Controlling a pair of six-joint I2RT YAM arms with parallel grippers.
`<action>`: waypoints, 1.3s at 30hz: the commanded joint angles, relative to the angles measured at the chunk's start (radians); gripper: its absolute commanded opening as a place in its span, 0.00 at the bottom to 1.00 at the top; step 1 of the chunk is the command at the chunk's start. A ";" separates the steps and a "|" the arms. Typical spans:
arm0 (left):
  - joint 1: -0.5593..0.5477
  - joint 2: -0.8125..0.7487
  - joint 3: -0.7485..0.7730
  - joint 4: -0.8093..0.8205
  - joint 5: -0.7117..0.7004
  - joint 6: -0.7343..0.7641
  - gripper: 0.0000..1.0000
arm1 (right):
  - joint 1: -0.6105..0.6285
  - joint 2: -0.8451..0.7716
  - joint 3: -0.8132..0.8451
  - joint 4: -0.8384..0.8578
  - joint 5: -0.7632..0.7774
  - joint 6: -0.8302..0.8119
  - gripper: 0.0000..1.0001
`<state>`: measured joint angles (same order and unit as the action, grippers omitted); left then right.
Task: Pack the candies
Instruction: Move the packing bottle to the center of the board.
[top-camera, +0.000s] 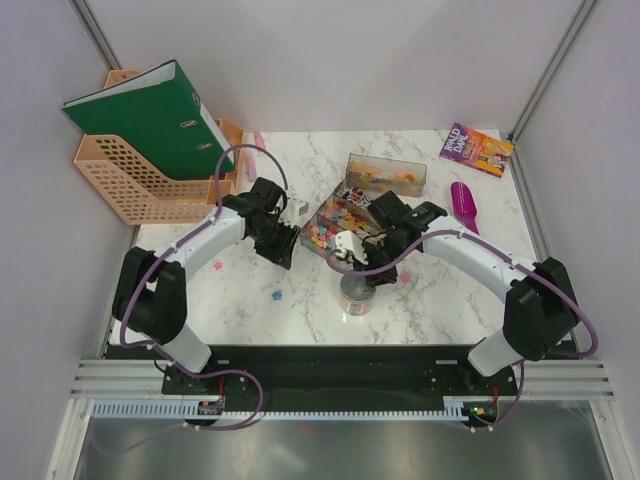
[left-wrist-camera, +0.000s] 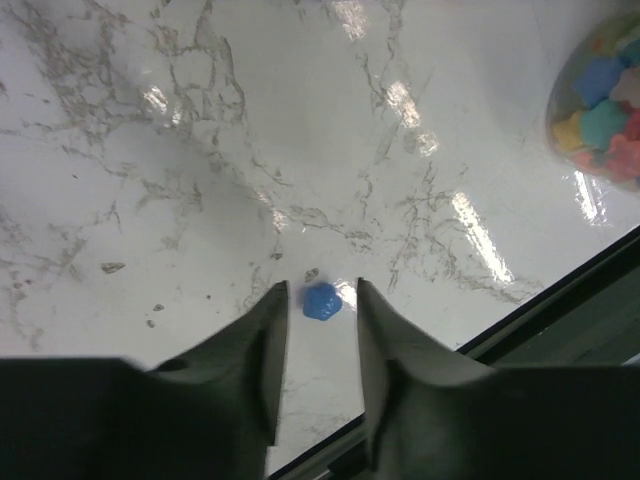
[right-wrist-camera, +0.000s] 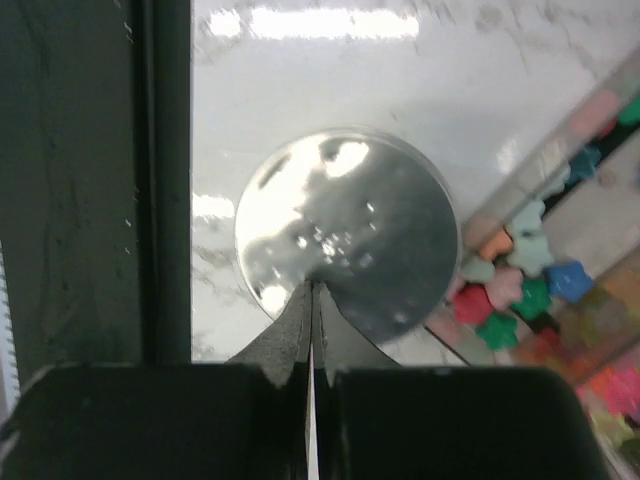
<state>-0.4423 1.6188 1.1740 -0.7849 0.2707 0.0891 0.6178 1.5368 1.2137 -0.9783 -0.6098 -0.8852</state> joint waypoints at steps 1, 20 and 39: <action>0.005 -0.054 -0.030 0.027 0.048 0.027 0.46 | 0.028 0.013 -0.101 0.110 0.089 0.012 0.00; -0.321 -0.235 -0.372 0.421 0.059 0.061 0.63 | 0.007 -0.121 0.009 0.151 0.058 0.096 0.00; -0.527 0.055 -0.310 0.740 0.056 0.061 0.72 | -0.697 -0.123 0.076 0.520 -0.142 0.658 0.98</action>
<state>-0.9607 1.6547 0.8646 -0.1463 0.2779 0.1581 0.0177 1.3613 1.2755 -0.4702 -0.6743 -0.2955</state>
